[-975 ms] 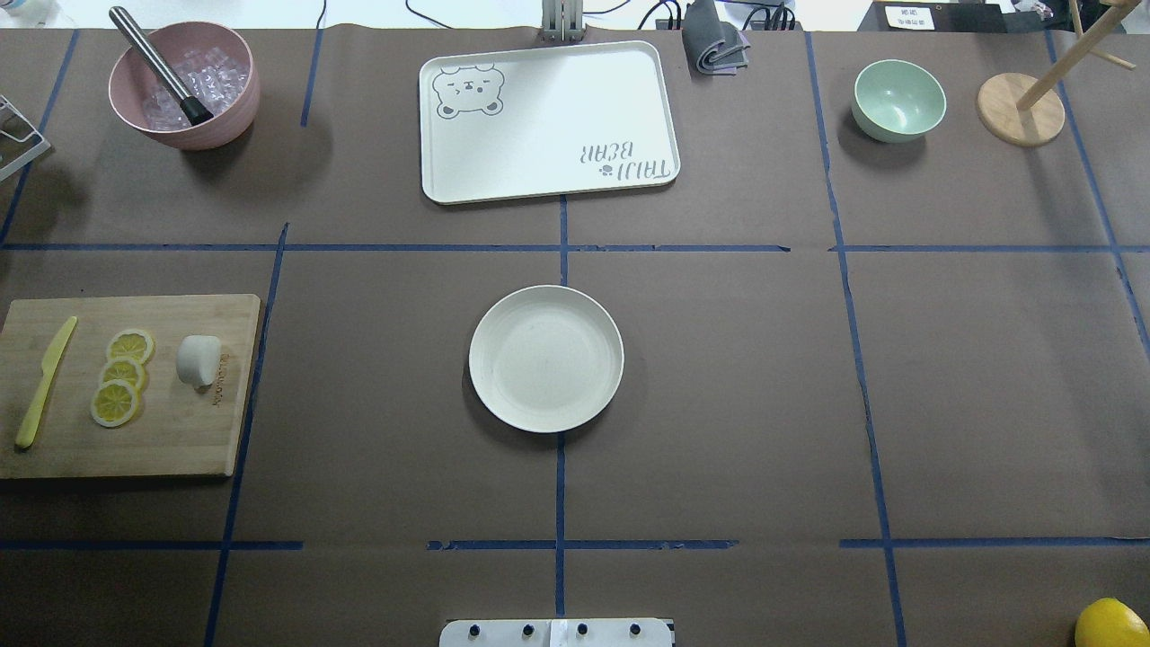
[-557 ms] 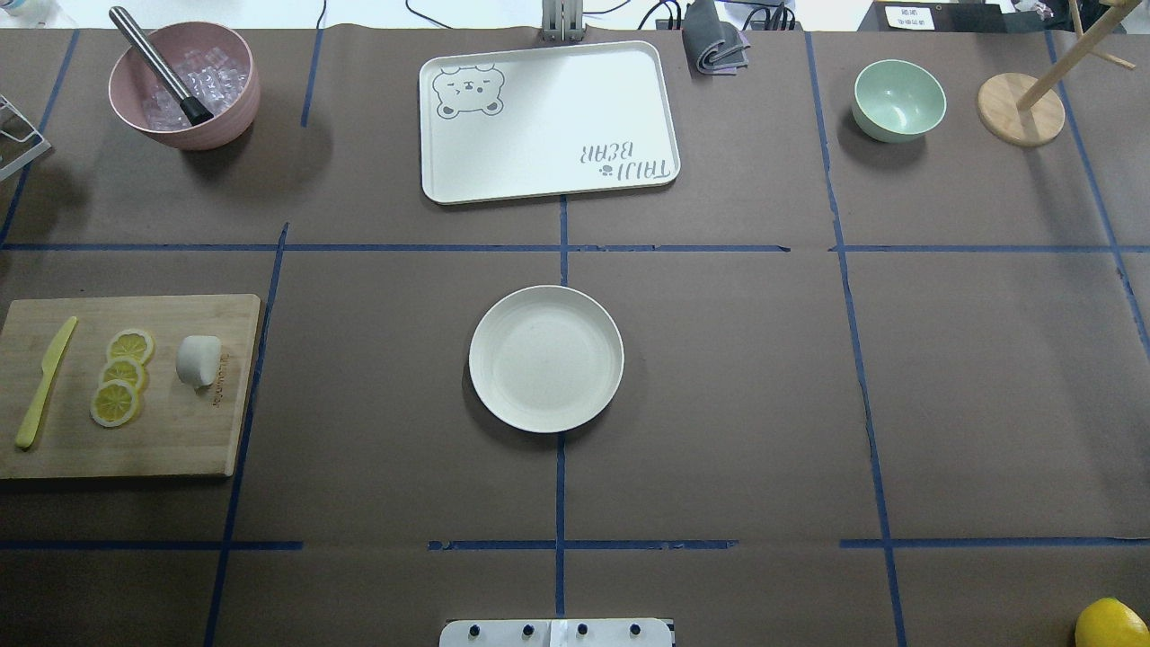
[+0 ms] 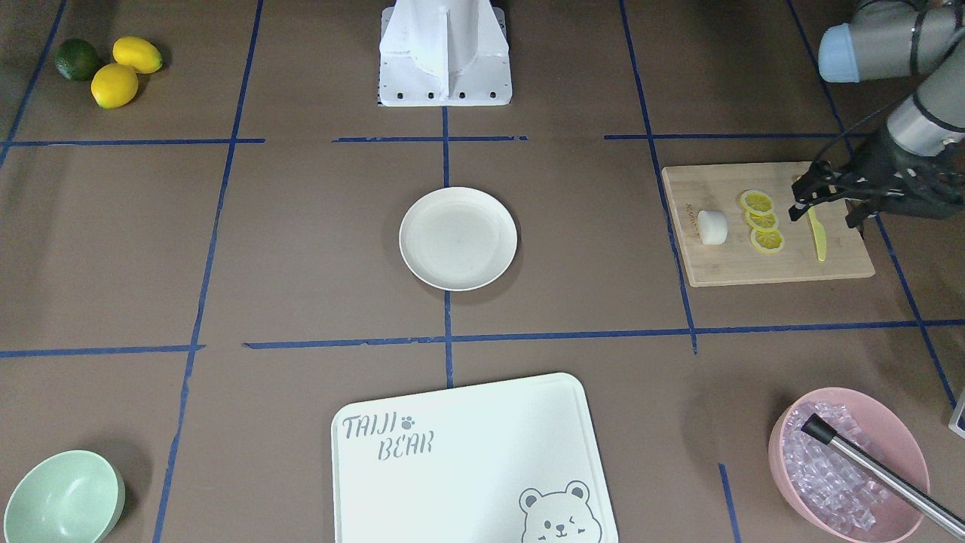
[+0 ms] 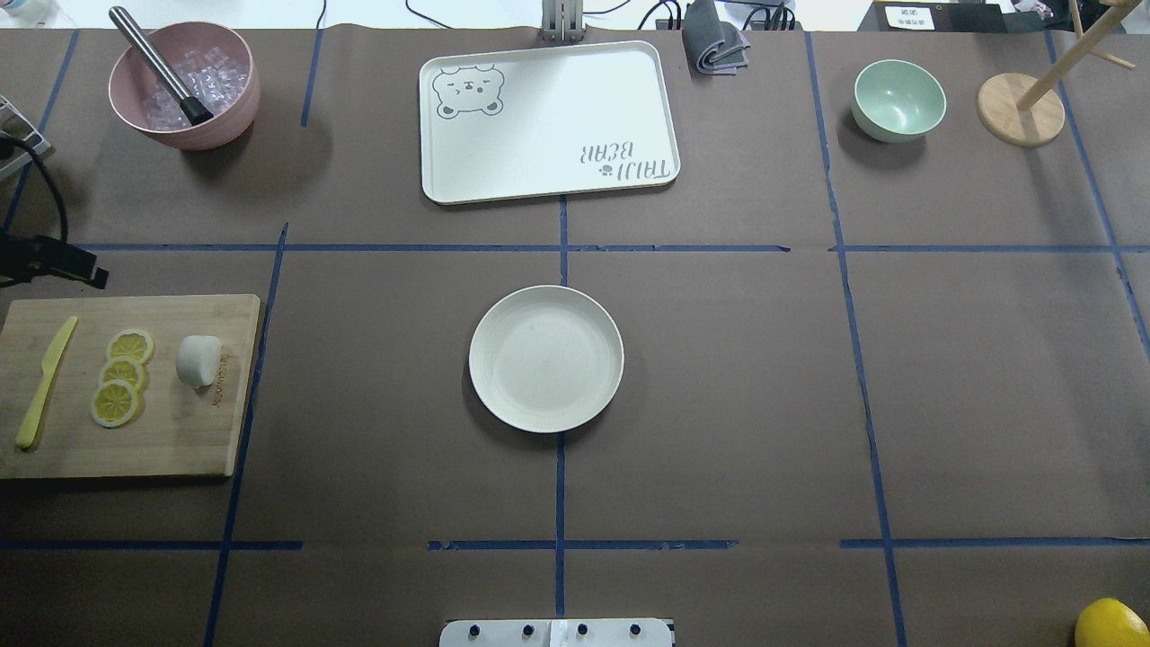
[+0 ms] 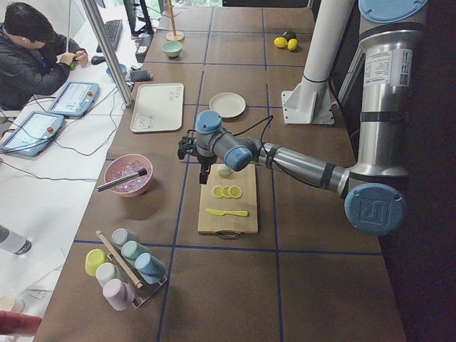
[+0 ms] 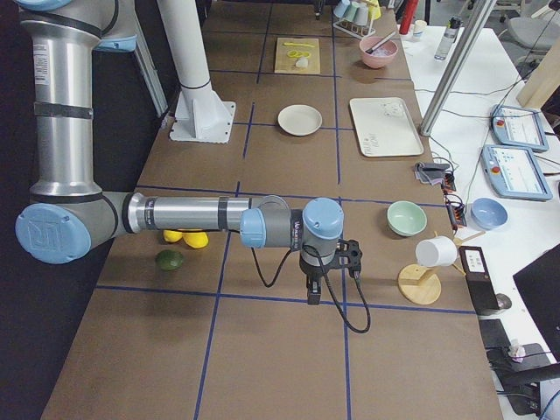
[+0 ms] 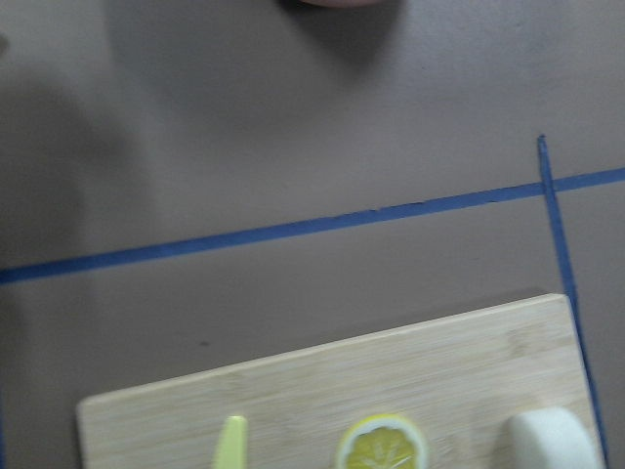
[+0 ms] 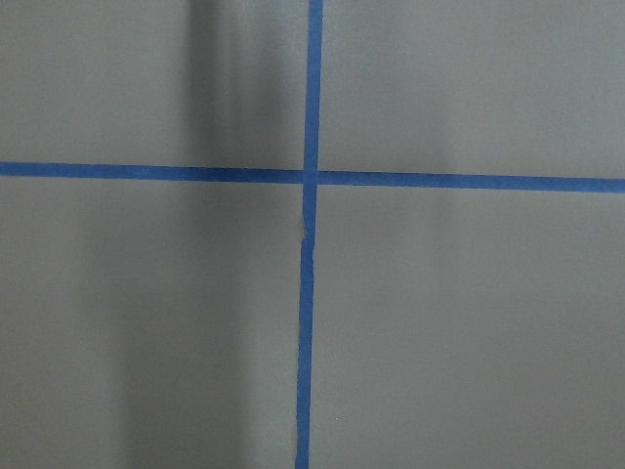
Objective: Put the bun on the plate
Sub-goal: 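Reach the left gripper to the white bun on the cutting board and grasp it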
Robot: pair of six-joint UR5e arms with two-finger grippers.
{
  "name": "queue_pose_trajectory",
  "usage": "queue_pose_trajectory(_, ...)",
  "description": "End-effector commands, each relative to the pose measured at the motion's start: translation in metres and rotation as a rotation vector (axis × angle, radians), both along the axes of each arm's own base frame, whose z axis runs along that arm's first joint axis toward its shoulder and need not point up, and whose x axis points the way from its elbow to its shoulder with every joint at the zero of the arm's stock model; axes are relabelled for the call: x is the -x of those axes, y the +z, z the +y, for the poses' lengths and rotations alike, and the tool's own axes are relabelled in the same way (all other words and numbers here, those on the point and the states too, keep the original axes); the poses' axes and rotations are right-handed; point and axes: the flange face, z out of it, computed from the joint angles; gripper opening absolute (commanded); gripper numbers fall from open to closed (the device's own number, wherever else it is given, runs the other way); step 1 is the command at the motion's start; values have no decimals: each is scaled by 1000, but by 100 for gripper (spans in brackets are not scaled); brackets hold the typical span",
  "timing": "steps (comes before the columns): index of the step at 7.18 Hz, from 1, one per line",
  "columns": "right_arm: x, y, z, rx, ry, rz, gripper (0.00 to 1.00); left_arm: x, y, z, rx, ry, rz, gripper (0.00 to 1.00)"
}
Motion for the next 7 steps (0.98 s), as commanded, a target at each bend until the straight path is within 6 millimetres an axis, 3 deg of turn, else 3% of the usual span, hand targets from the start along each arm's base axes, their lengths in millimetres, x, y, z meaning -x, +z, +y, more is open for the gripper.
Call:
queue_pose_trajectory(1, 0, 0, 0, 1, 0, 2, 100, -61, -14, 21, 18, 10, -23, 100)
queue_pose_trajectory(4, 0, 1, 0, 0, -1, 3, 100, -113, 9, 43, 12, 91, -82, 100)
queue_pose_trajectory(5, 0, 1, 0, 0, -1, 3, 100, -132, 11, 36, 16, 104, -87, 100)
queue_pose_trajectory(7, 0, 0, 0, -3, -1, 3, 100, -144, 17, 28, 25, 110, -94, 100)
